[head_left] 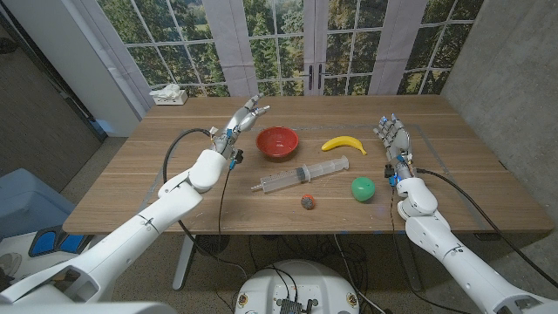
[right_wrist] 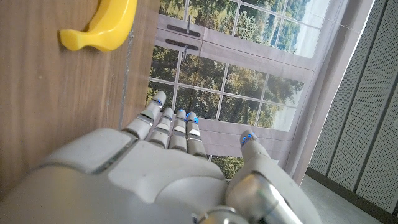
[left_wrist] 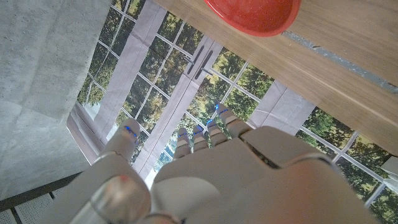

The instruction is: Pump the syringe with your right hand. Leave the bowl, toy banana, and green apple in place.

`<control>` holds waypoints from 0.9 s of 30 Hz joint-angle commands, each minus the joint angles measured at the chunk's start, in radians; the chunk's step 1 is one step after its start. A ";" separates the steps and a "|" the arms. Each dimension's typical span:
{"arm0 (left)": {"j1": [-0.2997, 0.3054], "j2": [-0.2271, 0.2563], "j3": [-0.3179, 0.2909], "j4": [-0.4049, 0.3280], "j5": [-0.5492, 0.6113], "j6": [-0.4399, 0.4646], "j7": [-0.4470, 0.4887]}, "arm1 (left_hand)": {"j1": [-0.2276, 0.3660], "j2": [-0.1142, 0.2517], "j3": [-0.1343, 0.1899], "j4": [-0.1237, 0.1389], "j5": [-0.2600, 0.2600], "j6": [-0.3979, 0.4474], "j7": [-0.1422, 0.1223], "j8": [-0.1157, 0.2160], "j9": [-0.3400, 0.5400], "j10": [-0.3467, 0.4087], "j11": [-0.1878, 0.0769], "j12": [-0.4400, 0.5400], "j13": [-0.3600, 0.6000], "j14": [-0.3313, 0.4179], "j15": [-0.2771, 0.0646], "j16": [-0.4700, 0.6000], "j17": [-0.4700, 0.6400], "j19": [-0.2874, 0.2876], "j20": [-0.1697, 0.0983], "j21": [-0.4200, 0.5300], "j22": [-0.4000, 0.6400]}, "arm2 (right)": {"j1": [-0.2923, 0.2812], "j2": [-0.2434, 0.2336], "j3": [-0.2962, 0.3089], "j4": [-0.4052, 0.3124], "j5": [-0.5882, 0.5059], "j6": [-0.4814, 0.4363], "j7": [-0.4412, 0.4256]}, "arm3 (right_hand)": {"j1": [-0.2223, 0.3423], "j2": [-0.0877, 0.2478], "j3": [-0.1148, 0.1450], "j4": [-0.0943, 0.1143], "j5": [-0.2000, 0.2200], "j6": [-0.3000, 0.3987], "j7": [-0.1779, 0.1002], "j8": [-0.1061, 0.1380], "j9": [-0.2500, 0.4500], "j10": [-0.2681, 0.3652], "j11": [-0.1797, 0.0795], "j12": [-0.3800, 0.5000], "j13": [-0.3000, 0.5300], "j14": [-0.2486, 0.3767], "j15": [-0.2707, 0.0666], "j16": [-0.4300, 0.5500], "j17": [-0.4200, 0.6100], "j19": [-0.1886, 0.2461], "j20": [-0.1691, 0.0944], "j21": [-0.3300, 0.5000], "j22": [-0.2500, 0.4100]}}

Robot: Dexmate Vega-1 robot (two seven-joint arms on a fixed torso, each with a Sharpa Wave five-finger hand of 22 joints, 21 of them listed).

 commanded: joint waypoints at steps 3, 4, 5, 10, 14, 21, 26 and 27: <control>0.010 0.022 0.019 -0.060 0.054 0.034 -0.028 | 0.009 0.000 0.002 -0.007 -0.001 0.009 0.001 0.002 0.005 0.007 -0.004 0.003 0.002 0.009 -0.012 -0.003 0.003 0.015 0.000 -0.001 0.005 | -0.021 -0.003 0.009 -0.012 0.003 0.019 0.002 | 0.011 0.003 -0.001 -0.006 -0.003 0.007 -0.004 0.004 0.005 0.009 -0.001 0.008 0.002 0.005 0.005 0.007 0.002 0.014 0.002 -0.005 0.006; 0.009 0.025 0.020 -0.065 0.052 0.040 -0.038 | 0.009 0.000 0.002 -0.007 -0.001 0.009 0.001 0.002 0.005 0.007 -0.003 0.003 0.002 0.009 -0.012 -0.003 0.003 0.015 0.000 -0.001 0.006 | -0.022 -0.004 0.009 -0.012 0.004 0.021 0.005 | 0.011 0.003 -0.001 -0.006 -0.003 0.008 -0.005 0.004 0.005 0.008 0.000 0.008 0.002 0.004 0.005 0.007 0.002 0.014 0.002 -0.006 0.006; 0.009 0.025 0.022 -0.065 0.054 0.039 -0.041 | 0.010 0.000 0.001 -0.008 -0.001 0.010 0.002 0.002 0.005 0.007 -0.002 0.003 0.002 0.009 -0.012 -0.003 0.003 0.015 0.000 -0.001 0.006 | -0.024 -0.004 0.010 -0.015 0.004 0.021 0.002 | 0.011 0.003 -0.001 -0.006 -0.003 0.008 -0.005 0.004 0.005 0.009 0.000 0.008 0.002 0.005 0.005 0.007 0.002 0.014 0.002 -0.006 0.006; 0.007 0.030 0.031 -0.079 0.074 0.053 -0.052 | 0.010 0.000 0.000 -0.011 -0.002 0.013 0.002 0.002 0.005 0.008 -0.006 0.002 0.003 0.014 -0.015 -0.002 0.003 0.017 -0.001 -0.001 0.006 | -0.036 -0.007 0.014 -0.024 -0.003 0.028 -0.005 | 0.011 0.003 -0.002 -0.008 -0.003 0.008 -0.004 0.004 0.005 0.010 0.000 0.008 0.002 0.004 0.005 0.007 0.002 0.015 0.002 -0.008 0.006; 0.004 0.040 0.038 -0.098 0.086 0.072 -0.070 | 0.011 0.000 0.000 -0.014 -0.002 0.012 0.002 0.001 0.005 0.006 -0.006 0.000 0.003 0.015 -0.016 -0.003 0.003 0.018 -0.001 -0.001 0.006 | -0.049 -0.007 0.020 -0.034 -0.001 0.035 -0.011 | 0.011 0.004 -0.002 -0.008 -0.003 0.009 -0.004 0.004 0.005 0.010 0.000 0.008 0.002 0.004 0.003 0.007 0.002 0.016 0.002 -0.010 0.006; 0.008 0.050 0.047 -0.122 0.104 0.083 -0.087 | 0.011 -0.003 -0.003 -0.020 -0.002 0.010 0.001 -0.001 0.005 0.004 -0.009 -0.002 0.003 0.024 -0.016 -0.001 0.003 0.020 0.001 -0.002 0.005 | -0.069 -0.009 0.027 -0.051 -0.001 0.041 -0.019 | 0.011 0.004 -0.002 -0.010 -0.003 0.009 -0.003 0.003 0.005 0.011 -0.001 0.008 0.002 0.004 0.005 0.008 0.002 0.017 0.003 -0.013 0.006; 0.013 0.060 0.049 -0.141 0.113 0.099 -0.099 | 0.013 0.003 -0.002 -0.023 -0.002 0.010 0.006 -0.002 0.005 0.004 -0.006 -0.003 0.003 0.027 -0.016 -0.001 0.003 0.024 0.004 -0.001 0.006 | -0.084 -0.012 0.030 -0.065 -0.004 0.045 -0.024 | 0.011 0.005 -0.003 -0.011 -0.003 0.010 -0.003 0.004 0.005 0.011 0.000 0.008 0.002 0.004 0.004 0.008 0.002 0.018 0.003 -0.014 0.006; 0.014 0.063 0.050 -0.147 0.116 0.105 -0.103 | 0.015 0.005 -0.001 -0.024 -0.001 0.010 0.008 -0.002 0.006 0.005 -0.006 -0.003 0.003 0.029 -0.019 -0.001 0.003 0.025 0.004 -0.001 0.006 | -0.087 -0.011 0.031 -0.067 -0.005 0.048 -0.025 | 0.011 0.005 -0.003 -0.011 -0.003 0.010 -0.003 0.004 0.005 0.011 0.000 0.008 0.002 0.004 0.004 0.008 0.002 0.018 0.003 -0.015 0.006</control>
